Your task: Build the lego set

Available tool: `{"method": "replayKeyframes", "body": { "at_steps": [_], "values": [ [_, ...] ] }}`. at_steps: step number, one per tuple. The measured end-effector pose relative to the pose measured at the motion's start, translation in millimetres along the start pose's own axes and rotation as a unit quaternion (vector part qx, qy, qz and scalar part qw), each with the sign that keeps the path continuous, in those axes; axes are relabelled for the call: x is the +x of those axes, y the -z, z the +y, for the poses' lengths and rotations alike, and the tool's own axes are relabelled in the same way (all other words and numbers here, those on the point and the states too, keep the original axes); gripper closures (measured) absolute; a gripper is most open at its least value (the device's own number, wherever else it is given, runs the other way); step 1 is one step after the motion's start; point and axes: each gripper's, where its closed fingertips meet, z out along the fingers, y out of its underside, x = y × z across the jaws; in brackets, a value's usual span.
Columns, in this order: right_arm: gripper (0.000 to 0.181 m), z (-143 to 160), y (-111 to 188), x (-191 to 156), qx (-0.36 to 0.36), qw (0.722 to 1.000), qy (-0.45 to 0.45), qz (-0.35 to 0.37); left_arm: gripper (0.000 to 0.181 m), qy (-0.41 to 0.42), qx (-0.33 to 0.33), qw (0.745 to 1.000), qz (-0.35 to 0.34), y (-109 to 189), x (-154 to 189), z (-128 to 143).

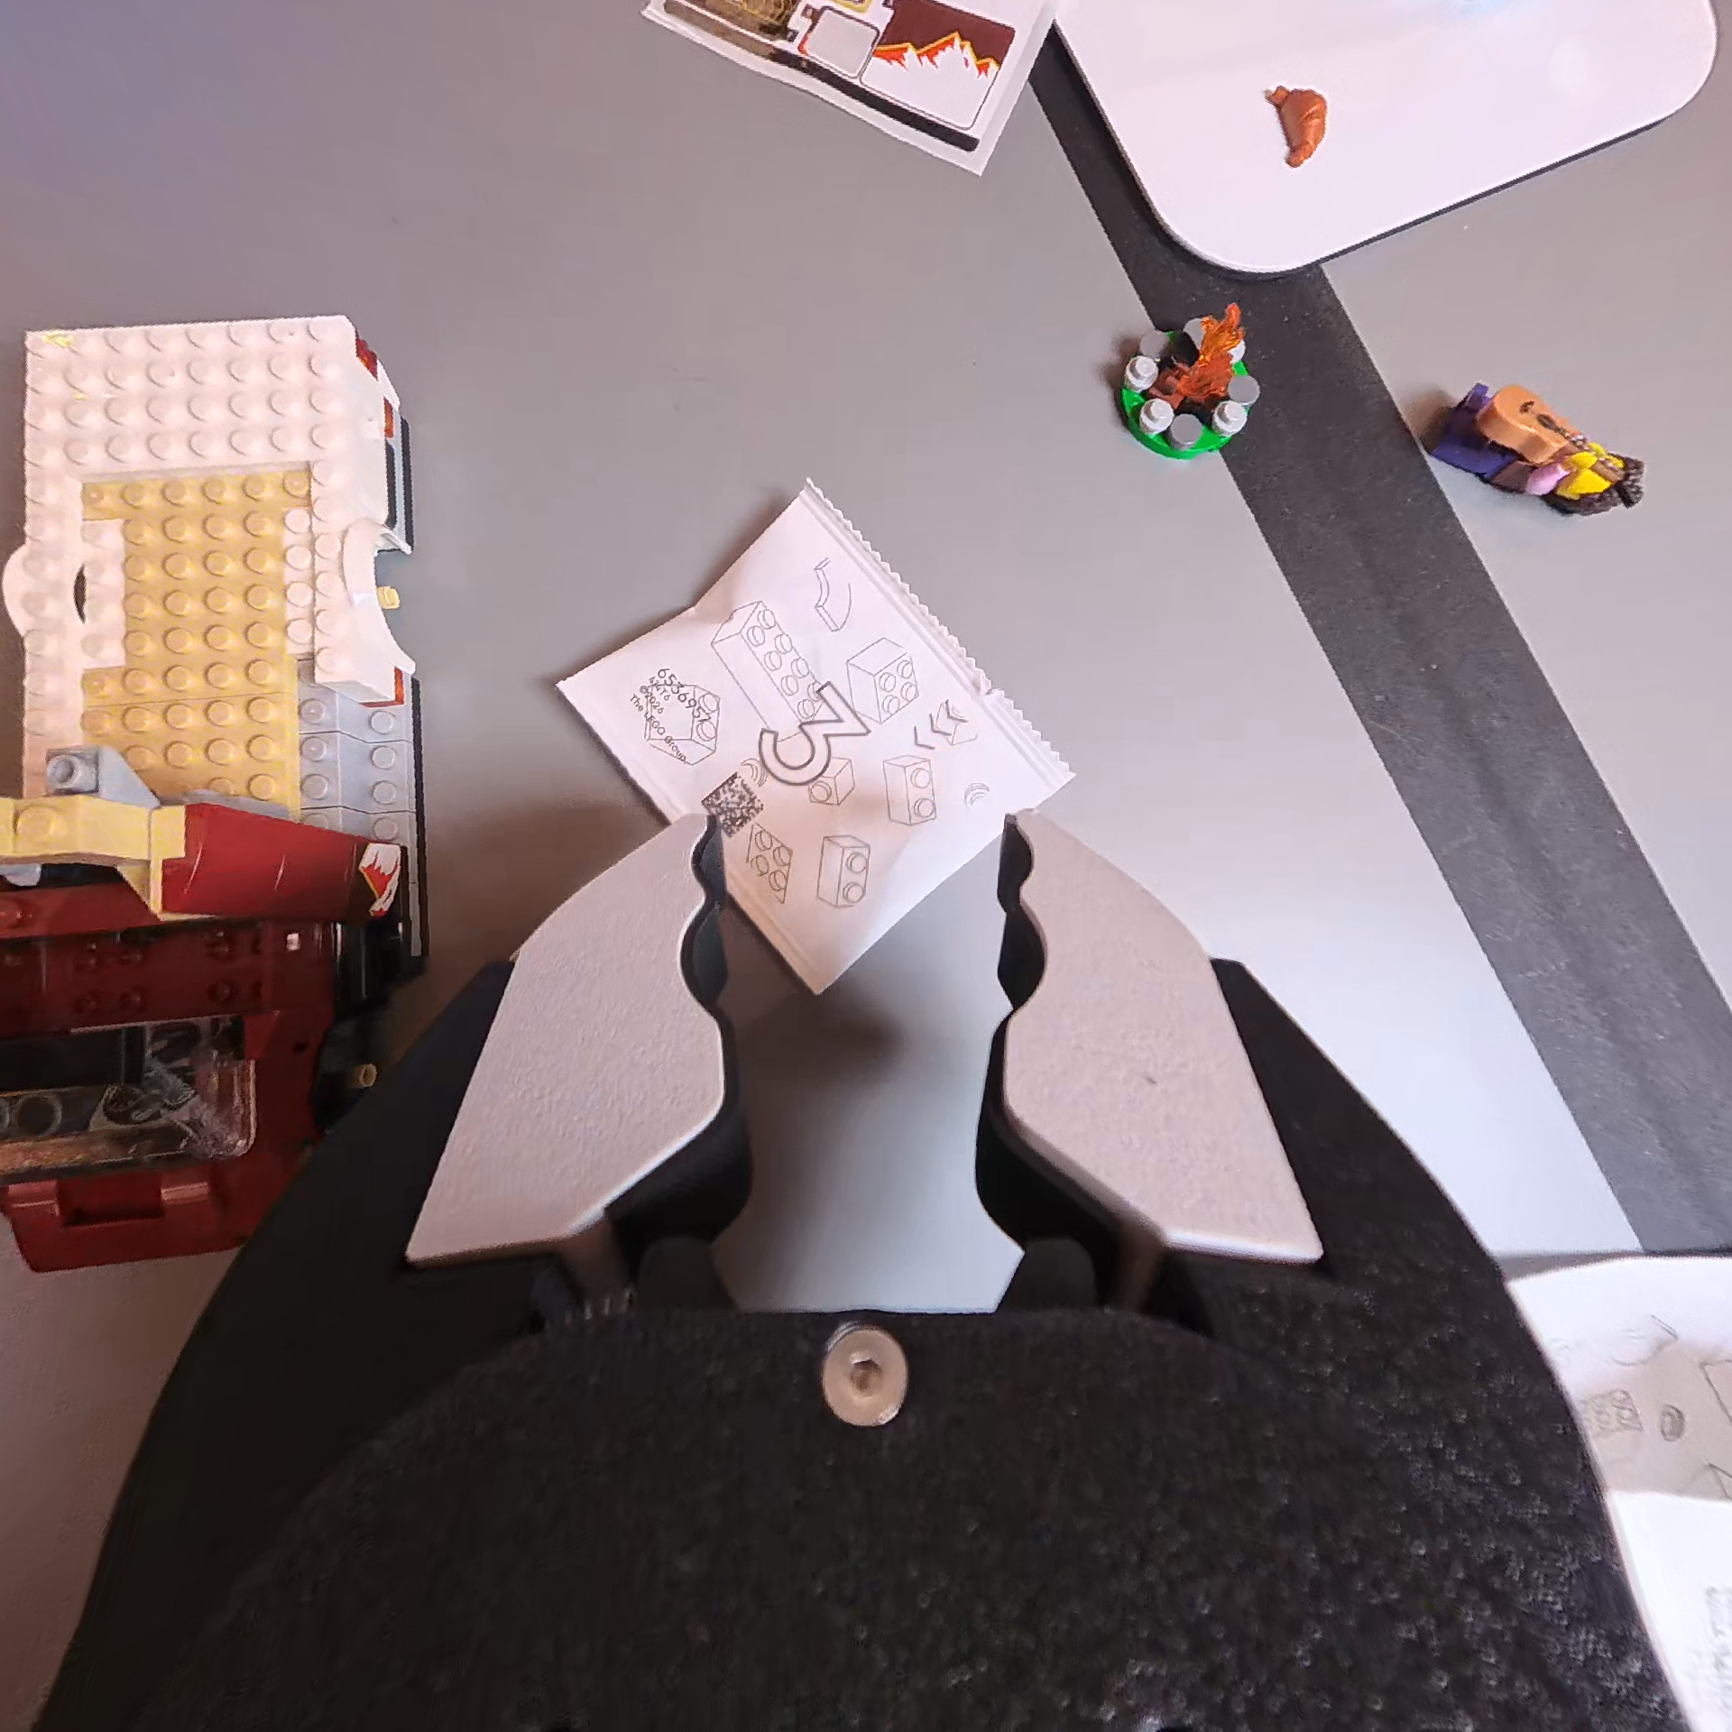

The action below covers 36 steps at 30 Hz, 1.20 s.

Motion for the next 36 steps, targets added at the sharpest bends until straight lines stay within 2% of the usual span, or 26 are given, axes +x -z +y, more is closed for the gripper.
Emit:
{"method": "replayKeyframes", "body": {
  "at_steps": [17,30,32,36],
  "values": [
    [0.125,1.0,5.2,-2.6,0.018,1.0,-0.013,0.004,0.157,0.02,-0.006,0.999,-0.033,-14.5,-43.8,9.9],
    [0.124,3.2,-0.5,9.5,0.016,1.0,-0.017,0.006,0.153,0.02,-0.009,0.997,-0.078,-12.6,-56.9,17.5],
    [0.124,4.3,-4.2,16.5,0.009,1.0,-0.024,0.003,0.137,0.027,0.03,0.997,-0.064,-3.8,-48.9,2.9],
    [0.125,5.3,-17.3,32.2,-0.014,0.997,-0.076,-0.029,0.135,0.069,0.164,0.983,0.049,23.8,-11.2,-48.5]
  ]
}}
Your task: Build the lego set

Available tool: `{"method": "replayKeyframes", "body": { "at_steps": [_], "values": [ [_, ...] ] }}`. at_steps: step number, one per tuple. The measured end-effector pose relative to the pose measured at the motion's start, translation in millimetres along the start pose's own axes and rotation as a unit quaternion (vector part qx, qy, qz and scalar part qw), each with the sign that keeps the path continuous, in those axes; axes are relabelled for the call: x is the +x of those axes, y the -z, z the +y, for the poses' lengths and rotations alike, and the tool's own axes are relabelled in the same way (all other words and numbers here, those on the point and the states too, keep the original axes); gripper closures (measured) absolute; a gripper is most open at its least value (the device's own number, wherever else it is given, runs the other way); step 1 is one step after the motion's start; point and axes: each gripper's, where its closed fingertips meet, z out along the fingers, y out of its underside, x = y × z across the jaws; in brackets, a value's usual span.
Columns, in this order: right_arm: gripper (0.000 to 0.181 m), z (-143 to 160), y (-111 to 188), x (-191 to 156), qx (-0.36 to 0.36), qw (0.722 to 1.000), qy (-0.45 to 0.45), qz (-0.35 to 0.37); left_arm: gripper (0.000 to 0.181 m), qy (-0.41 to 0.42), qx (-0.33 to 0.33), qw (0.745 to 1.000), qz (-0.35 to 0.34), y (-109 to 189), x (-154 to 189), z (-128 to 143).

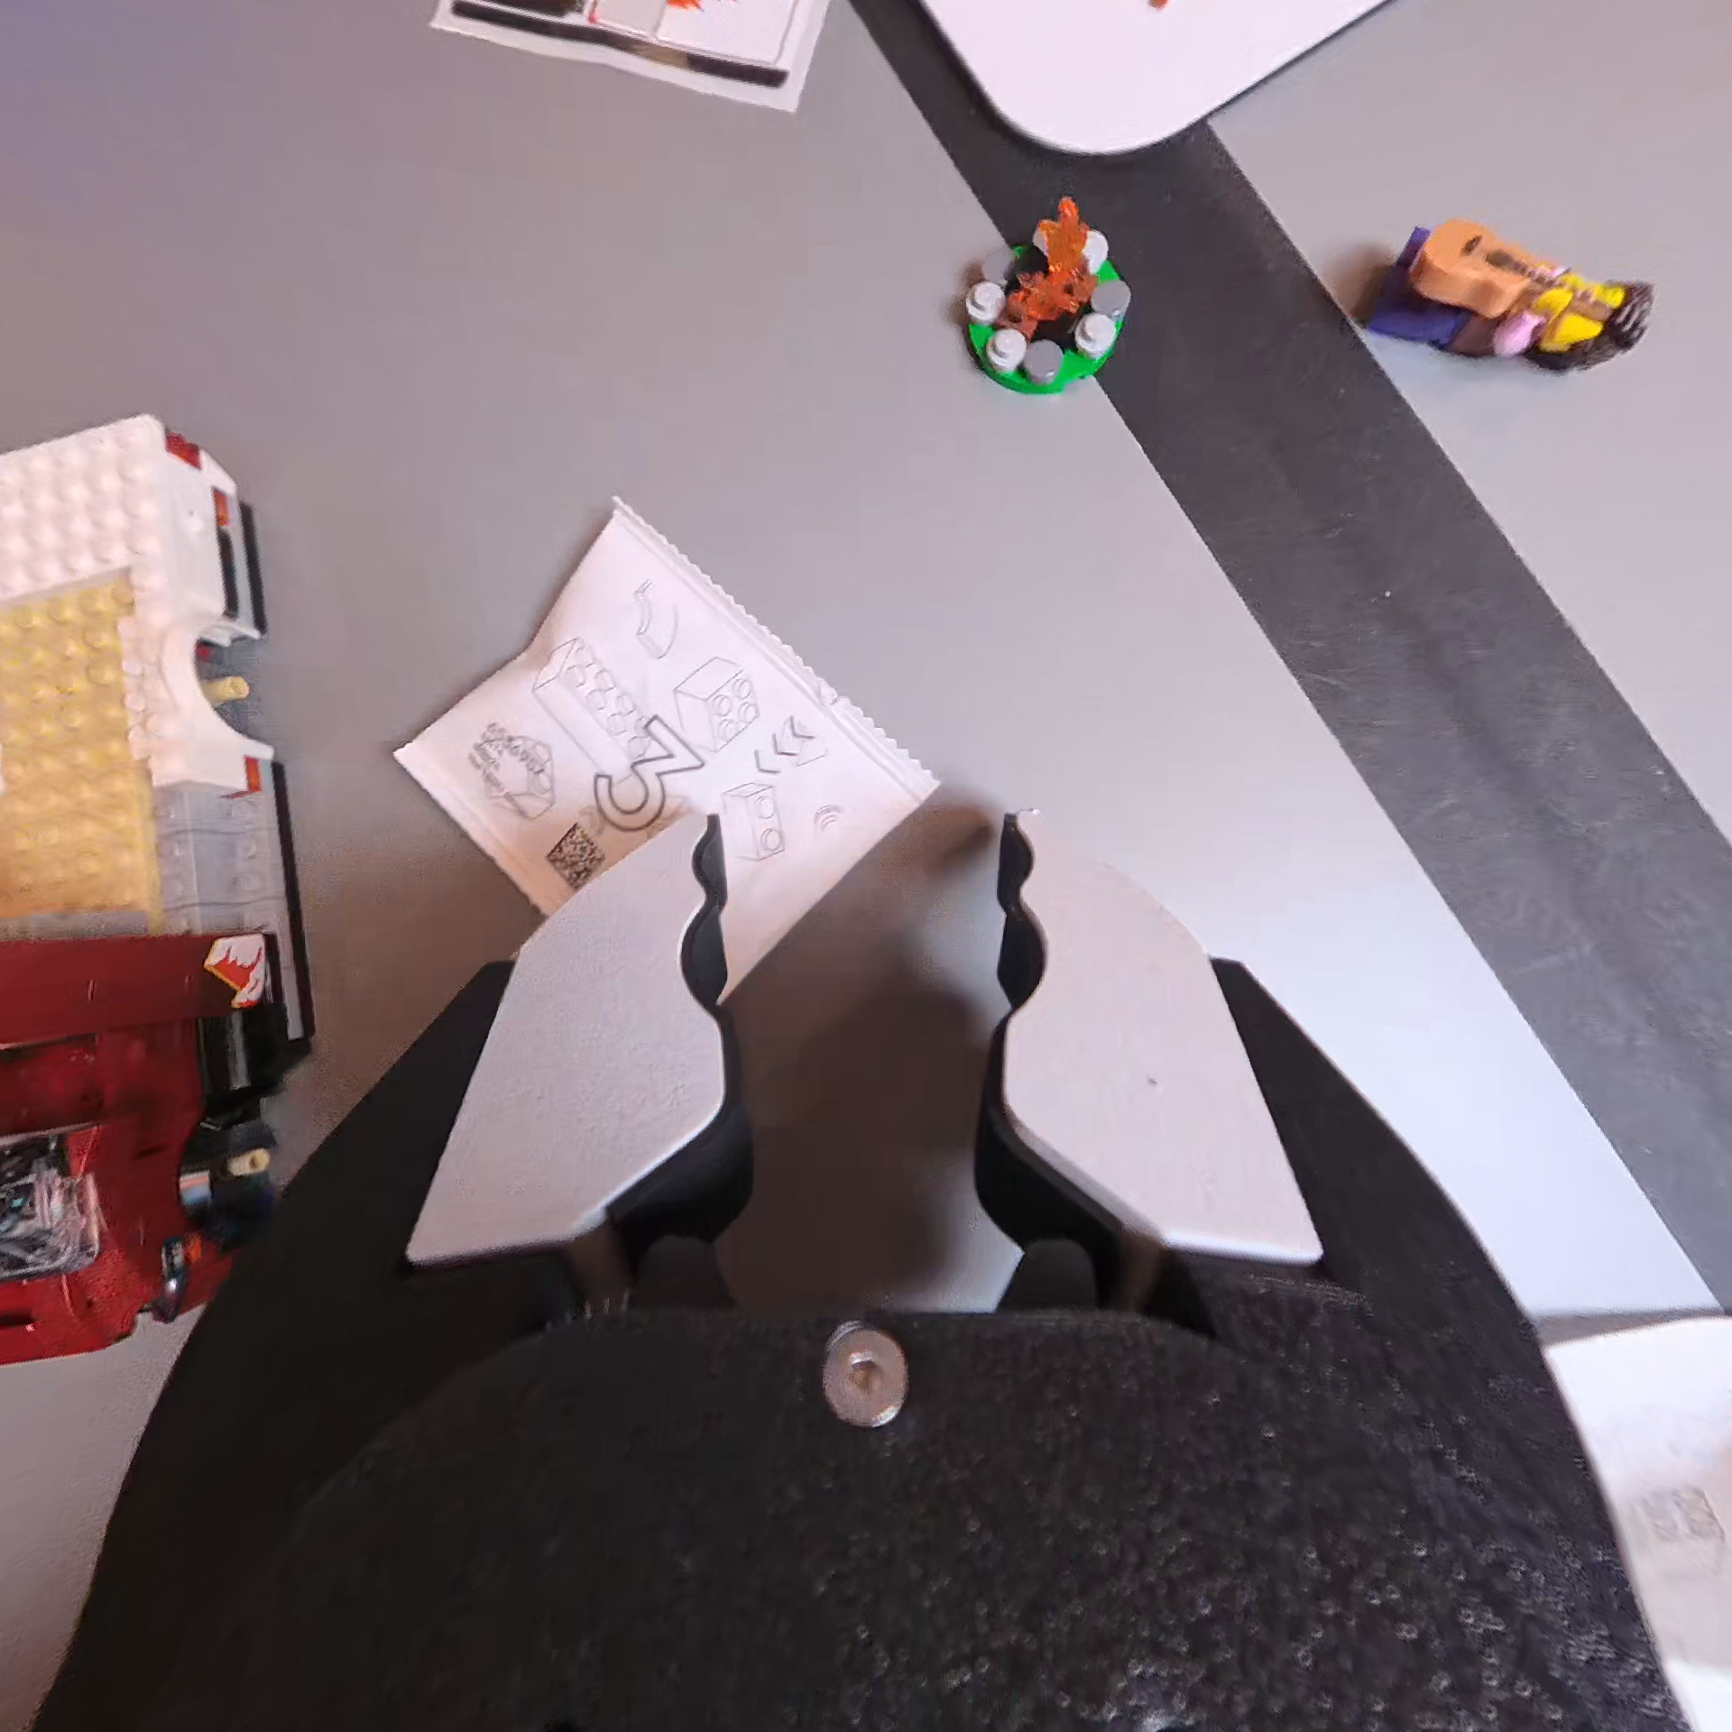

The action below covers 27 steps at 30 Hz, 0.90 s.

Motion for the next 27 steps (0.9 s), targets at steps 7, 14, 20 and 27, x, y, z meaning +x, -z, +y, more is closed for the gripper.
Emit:
{"method": "replayKeyframes", "body": {
  "at_steps": [7,14,20,27],
  "values": [
    [0.167,-7.7,-14.7,-1.5,-0.033,0.996,-0.028,-0.078,0.135,0.032,0.041,0.994,0.093,-11.5,41.4,-15.1],
    [0.181,-9.0,-10.5,-33.8,-0.037,0.993,0.029,-0.112,0.137,0.037,0.044,0.984,0.166,-28.2,71.1,-19.7],
    [0.181,-50.2,29.1,-68.0,0.041,0.989,0.107,-0.089,0.137,0.013,0.063,0.972,0.224,-39.1,88.7,-48.8],
    [0.181,-94.0,59.3,-139.8,0.027,0.969,0.236,-0.064,0.131,-0.053,0.079,0.968,0.233,-88.3,87.8,-107.5]
  ]
}}
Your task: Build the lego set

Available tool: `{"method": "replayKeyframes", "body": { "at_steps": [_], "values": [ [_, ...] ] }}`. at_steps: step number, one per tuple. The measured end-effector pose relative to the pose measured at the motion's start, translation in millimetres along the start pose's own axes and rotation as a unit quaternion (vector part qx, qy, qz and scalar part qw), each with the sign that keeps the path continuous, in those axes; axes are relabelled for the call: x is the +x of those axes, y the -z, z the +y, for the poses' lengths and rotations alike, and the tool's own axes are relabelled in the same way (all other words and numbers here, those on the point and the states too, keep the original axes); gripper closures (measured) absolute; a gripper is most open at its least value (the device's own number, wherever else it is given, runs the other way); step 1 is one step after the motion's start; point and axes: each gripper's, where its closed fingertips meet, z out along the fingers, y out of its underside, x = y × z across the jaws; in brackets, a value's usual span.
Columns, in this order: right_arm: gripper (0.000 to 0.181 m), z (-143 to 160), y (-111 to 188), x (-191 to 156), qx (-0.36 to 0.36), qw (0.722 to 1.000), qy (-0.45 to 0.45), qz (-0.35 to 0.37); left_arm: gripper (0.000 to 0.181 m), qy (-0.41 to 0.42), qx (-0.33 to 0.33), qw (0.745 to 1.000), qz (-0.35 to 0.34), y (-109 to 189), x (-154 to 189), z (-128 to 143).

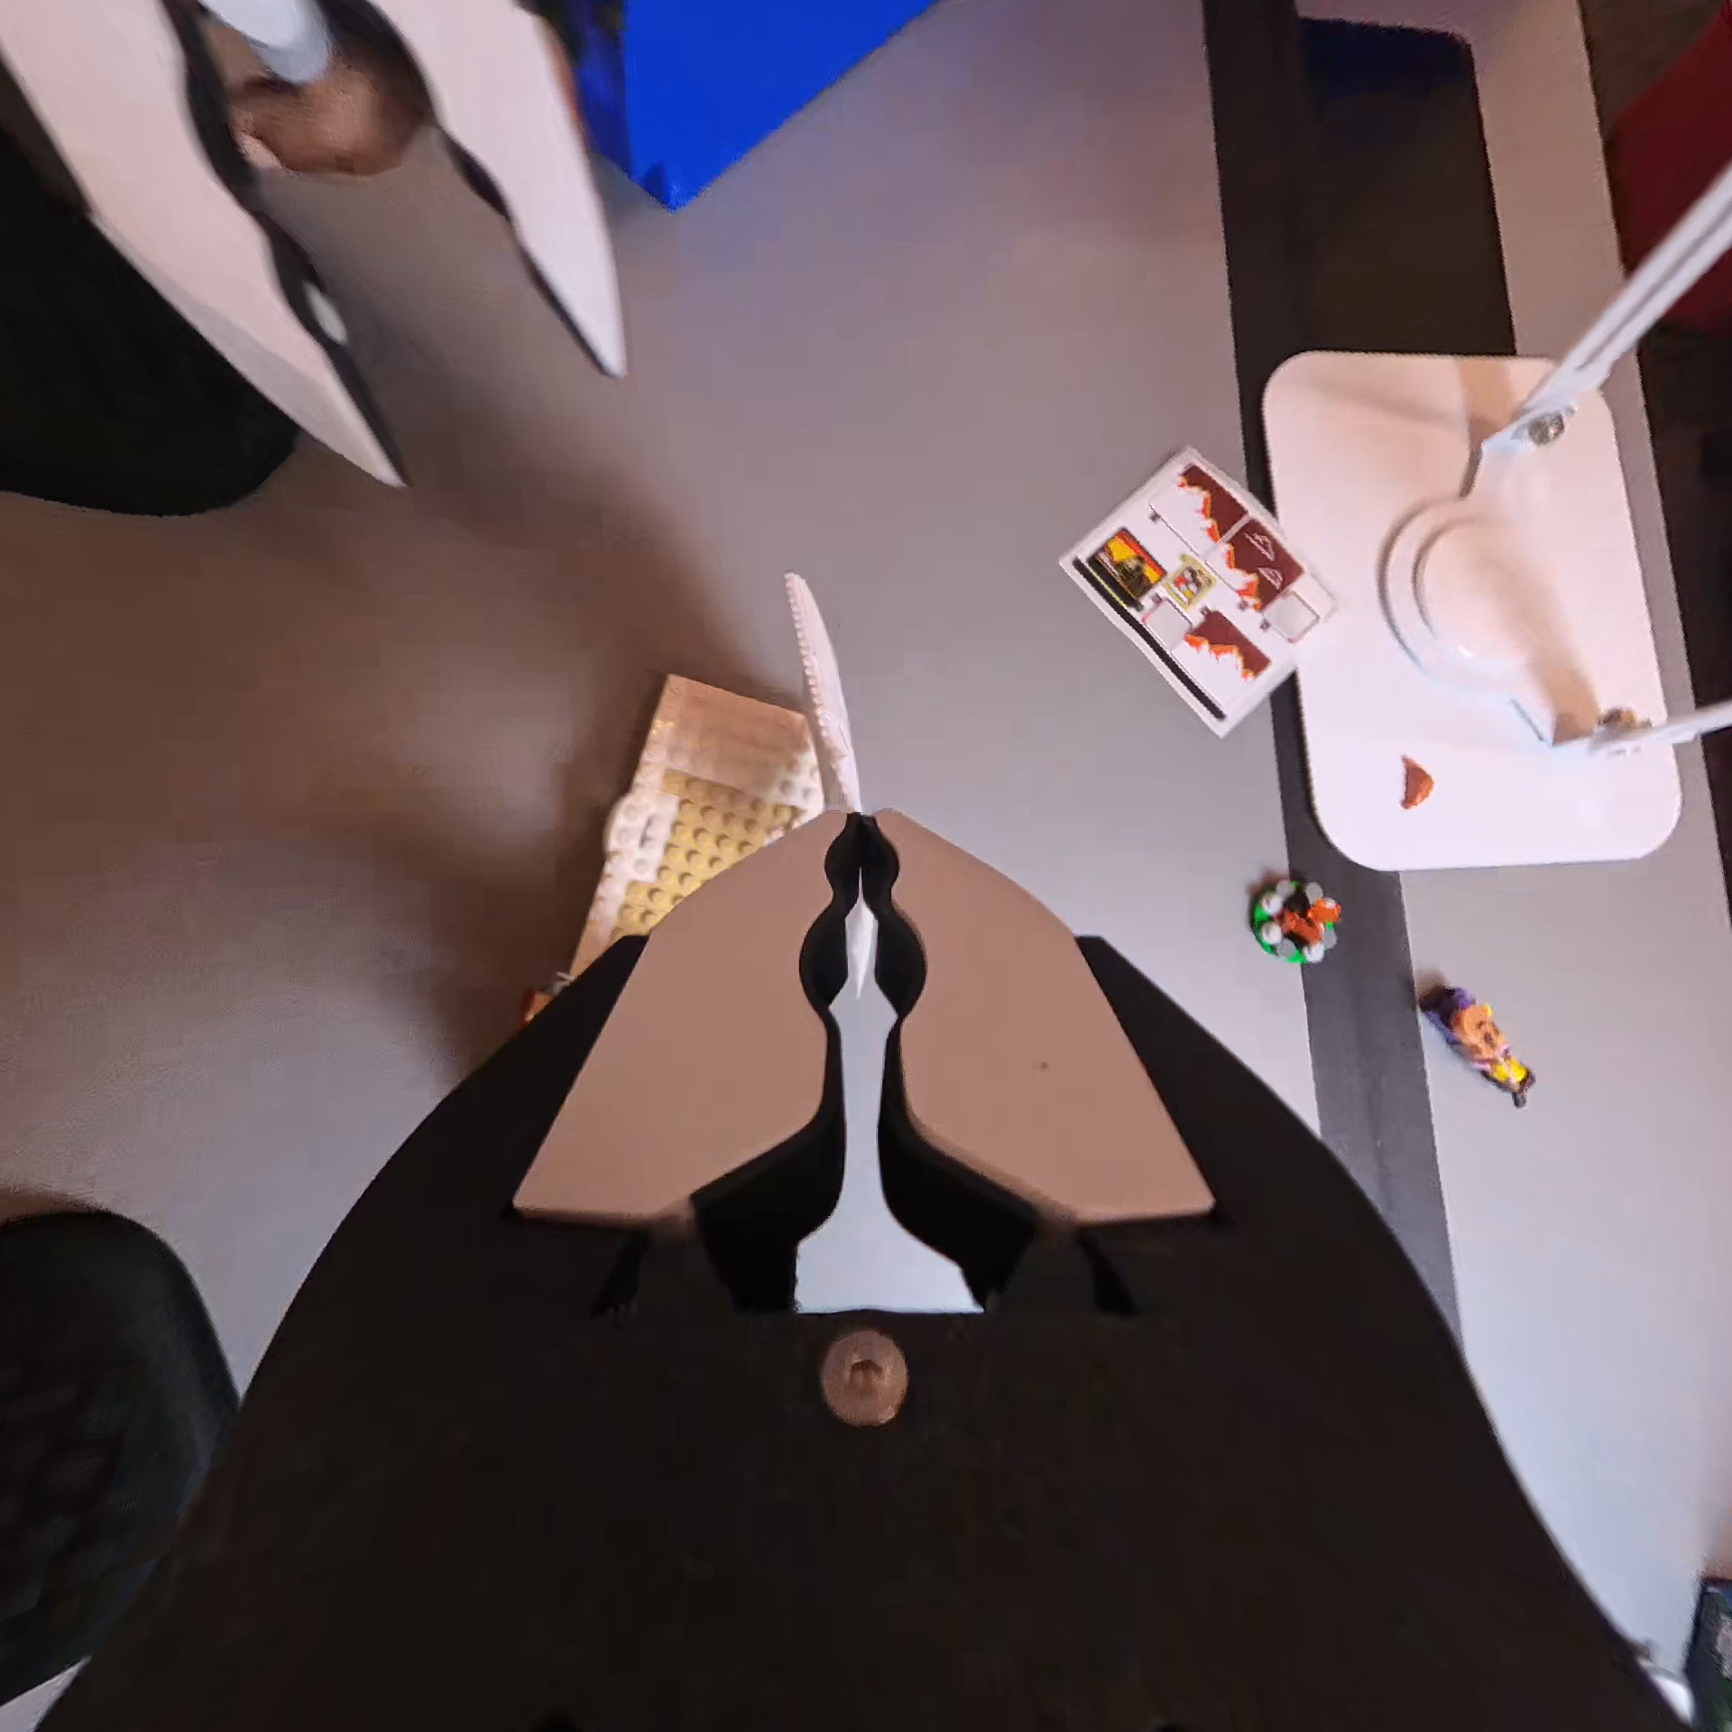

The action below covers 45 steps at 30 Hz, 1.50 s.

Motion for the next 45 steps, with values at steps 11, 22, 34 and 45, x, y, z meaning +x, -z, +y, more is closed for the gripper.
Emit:
{"method": "replayKeyframes", "body": {
  "at_steps": [11,22,34,45],
  "values": [
    [0.181,-55.7,8.3,-81.3,0.043,0.997,0.07,0.0,0.175,-0.022,0.051,0.994,0.097,-39.2,36.2,-28.0],
    [0.181,-61.7,18.1,-129.4,0.324,0.94,-0.107,-0.016,0.174,0.157,0.266,0.929,0.205,29.4,50.3,-47.2],
    [0.18,-24.2,-11.2,-154.6,0.208,0.975,-0.074,0.006,0.181,0.054,0.102,0.975,0.192,3.9,76.4,10.3],
    [0.181,-31.8,-11.0,-157.4,0.302,0.942,-0.126,-0.07,0.181,0.149,0.155,0.94,0.264,13.2,82.0,-7.4]
  ]
}}
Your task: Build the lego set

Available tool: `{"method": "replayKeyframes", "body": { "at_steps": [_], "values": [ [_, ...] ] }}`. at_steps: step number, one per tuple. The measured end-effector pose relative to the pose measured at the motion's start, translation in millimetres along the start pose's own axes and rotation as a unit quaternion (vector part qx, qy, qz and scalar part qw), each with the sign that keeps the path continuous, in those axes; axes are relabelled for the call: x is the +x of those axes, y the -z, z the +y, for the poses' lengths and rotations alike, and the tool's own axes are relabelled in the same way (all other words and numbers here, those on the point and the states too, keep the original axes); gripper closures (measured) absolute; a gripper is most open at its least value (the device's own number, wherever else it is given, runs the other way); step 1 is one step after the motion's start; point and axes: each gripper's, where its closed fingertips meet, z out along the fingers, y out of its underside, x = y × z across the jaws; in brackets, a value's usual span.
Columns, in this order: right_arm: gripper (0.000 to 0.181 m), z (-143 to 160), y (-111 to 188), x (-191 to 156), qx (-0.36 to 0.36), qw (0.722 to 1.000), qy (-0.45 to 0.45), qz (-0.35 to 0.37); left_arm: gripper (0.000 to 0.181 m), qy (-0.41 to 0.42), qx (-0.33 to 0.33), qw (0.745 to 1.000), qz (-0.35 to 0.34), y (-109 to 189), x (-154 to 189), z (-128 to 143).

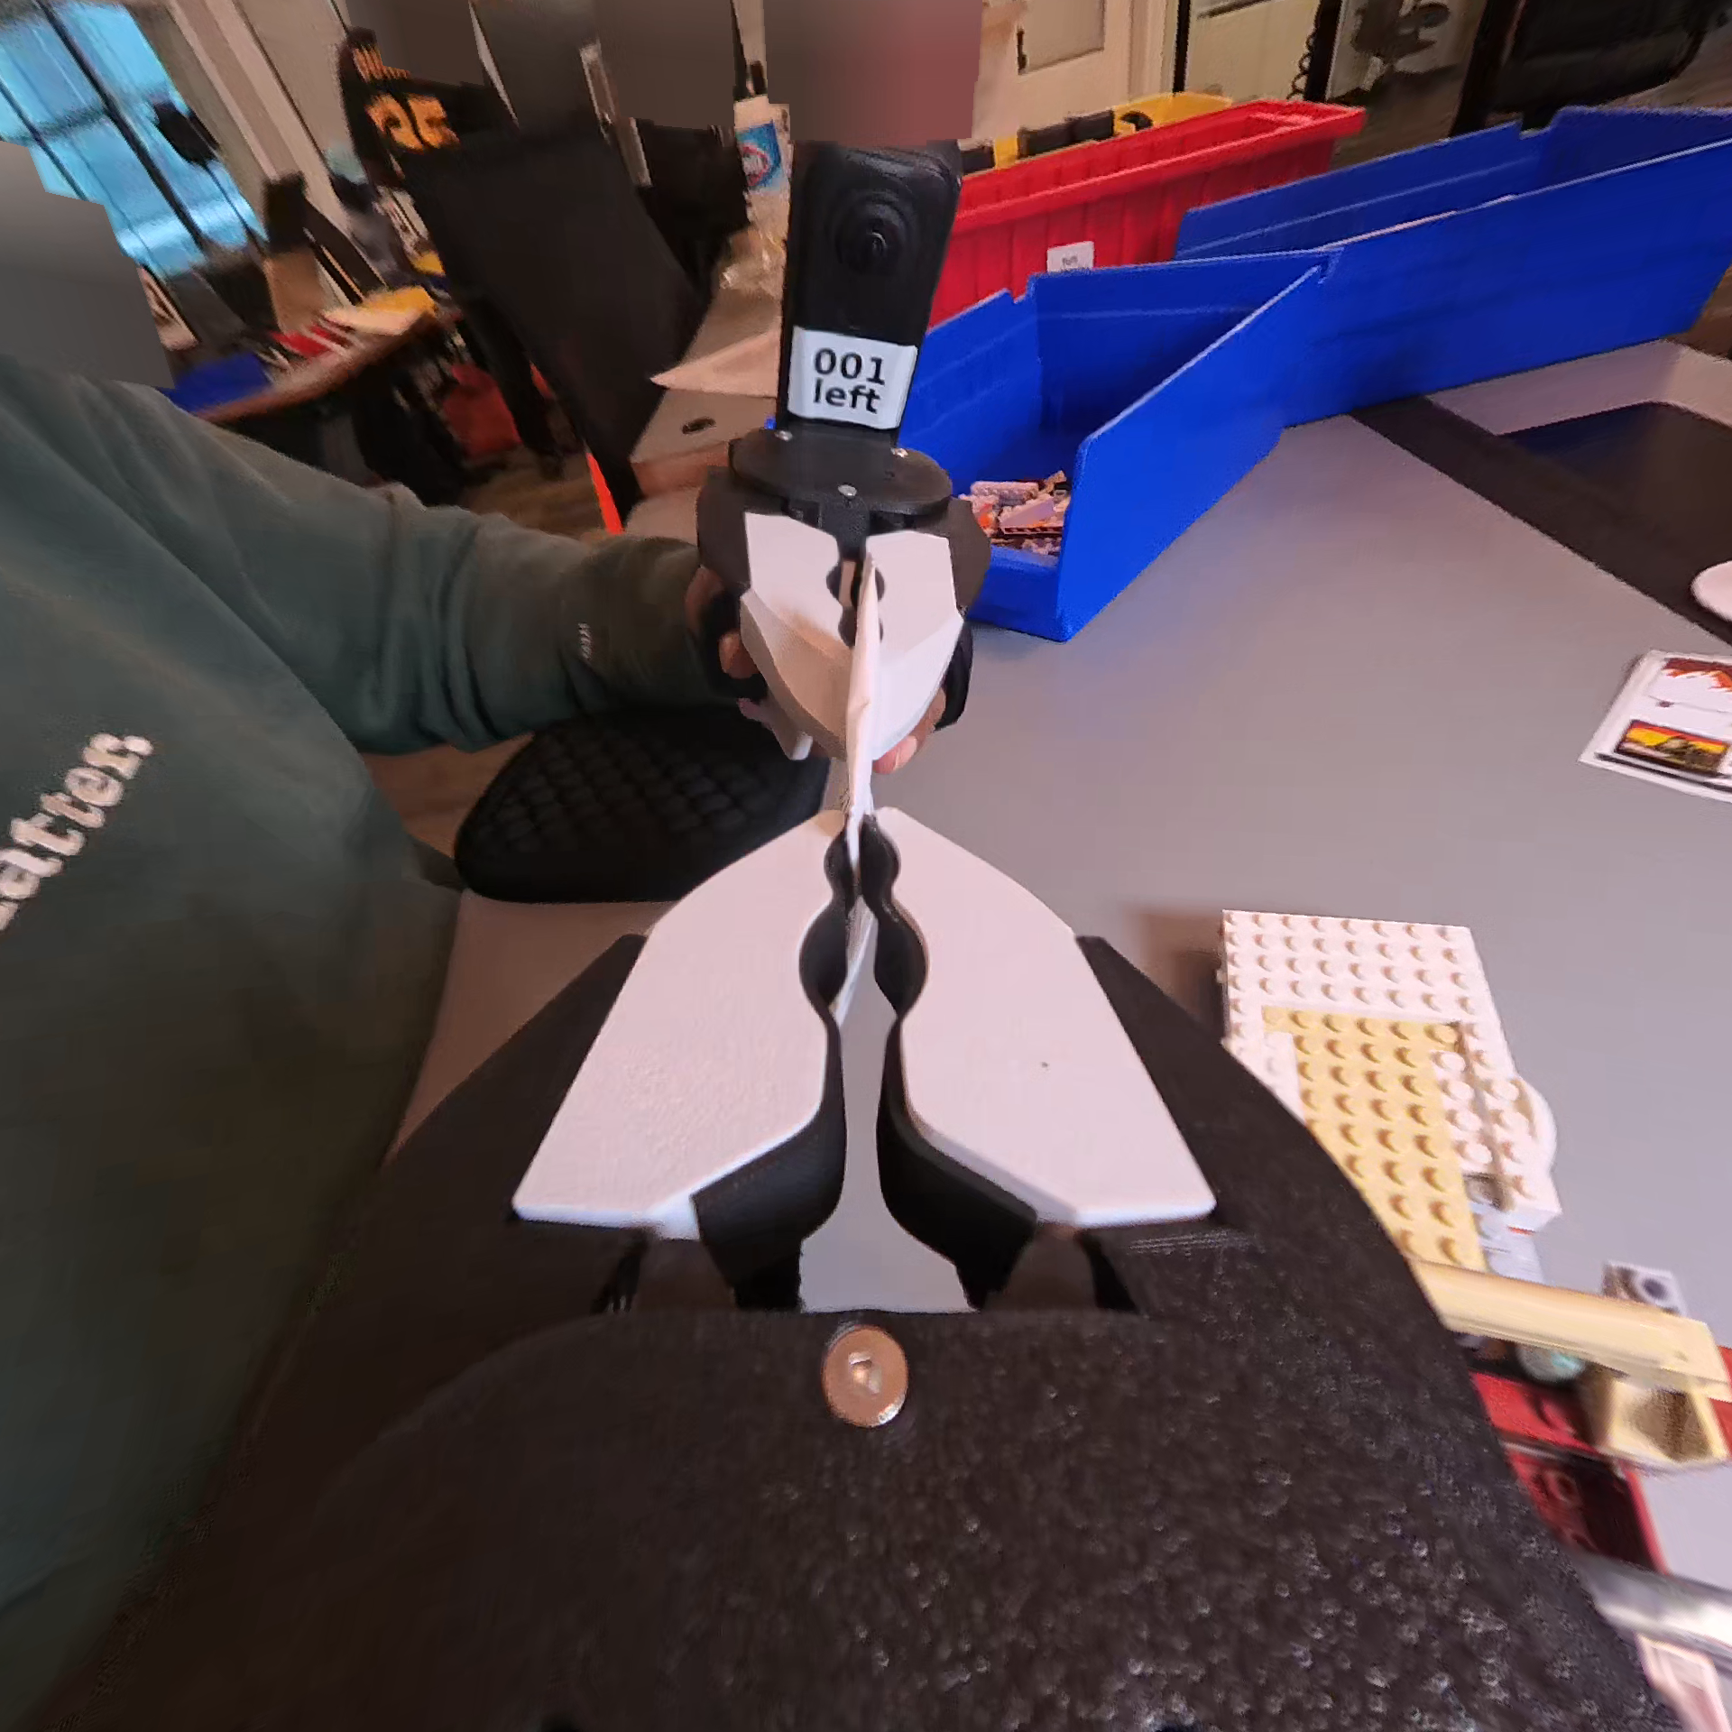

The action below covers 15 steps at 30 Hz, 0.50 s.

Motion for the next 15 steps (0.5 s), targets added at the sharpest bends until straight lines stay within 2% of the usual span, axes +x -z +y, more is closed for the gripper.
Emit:
{"method": "replayKeyframes", "body": {
  "at_steps": [3,5,7,8,9,10,15],
  "values": [
    [0.181,5.0,0.1,-1.9,0.001,0.999,-0.031,-0.033,0.181,0.02,-0.008,1.0,0.009,-1.3,1.3,5.1],
    [0.179,13.0,-1.3,-1.3,-0.018,0.999,-0.016,-0.027,0.18,0.017,-0.024,1.0,0.002,-2.5,-0.1,12.5],
    [0.157,15.3,-5.2,-5.2,-0.028,0.999,-0.002,-0.025,0.181,0.026,-0.039,0.999,0.005,-3.7,-1.6,18.4],
    [0.156,15.8,-8.1,-7.4,-0.031,0.999,0.001,-0.025,0.181,0.024,-0.047,0.999,0.005,-5.7,-1.5,22.4],
    [0.164,17.6,-11.1,-7.0,-0.037,0.999,0.007,-0.017,0.181,0.022,-0.057,0.998,0.01,-8.1,1.0,26.4],
    [0.181,21.0,-13.5,-4.4,-0.046,0.999,0.016,-0.003,0.18,0.022,-0.064,0.998,0.014,-10.2,3.2,29.4],
    [0.181,16.7,-14.0,-2.5,-0.028,1.0,0.004,0.0,0.181,0.023,-0.059,0.998,0.009,-7.6,1.3,23.5]
  ]
}}
